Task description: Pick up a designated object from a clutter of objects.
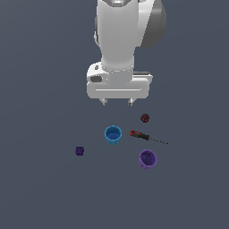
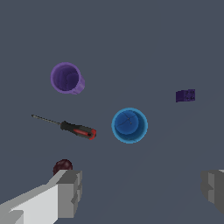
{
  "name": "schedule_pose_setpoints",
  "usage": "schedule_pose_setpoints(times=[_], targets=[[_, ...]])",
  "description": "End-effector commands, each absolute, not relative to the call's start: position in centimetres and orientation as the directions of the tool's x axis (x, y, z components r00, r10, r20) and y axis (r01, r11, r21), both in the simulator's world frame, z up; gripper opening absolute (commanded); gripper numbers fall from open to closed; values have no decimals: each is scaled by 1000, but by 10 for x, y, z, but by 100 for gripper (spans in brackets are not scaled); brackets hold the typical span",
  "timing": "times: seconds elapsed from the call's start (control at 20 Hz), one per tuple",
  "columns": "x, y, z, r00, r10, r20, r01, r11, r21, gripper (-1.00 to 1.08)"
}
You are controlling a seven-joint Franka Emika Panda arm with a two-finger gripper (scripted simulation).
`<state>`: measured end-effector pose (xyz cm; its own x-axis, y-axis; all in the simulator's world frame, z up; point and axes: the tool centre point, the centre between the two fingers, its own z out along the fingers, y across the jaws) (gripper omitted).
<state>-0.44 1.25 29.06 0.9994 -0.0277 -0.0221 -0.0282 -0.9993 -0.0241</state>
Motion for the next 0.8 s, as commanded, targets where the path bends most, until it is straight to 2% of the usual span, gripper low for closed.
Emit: schedule_pose_setpoints(times=[0.0, 0.75], targets=[[-4, 12, 291, 999, -28, -22, -28, -999, -24, 100], [0, 20, 298, 1000, 23, -4, 23, -999, -30, 100]])
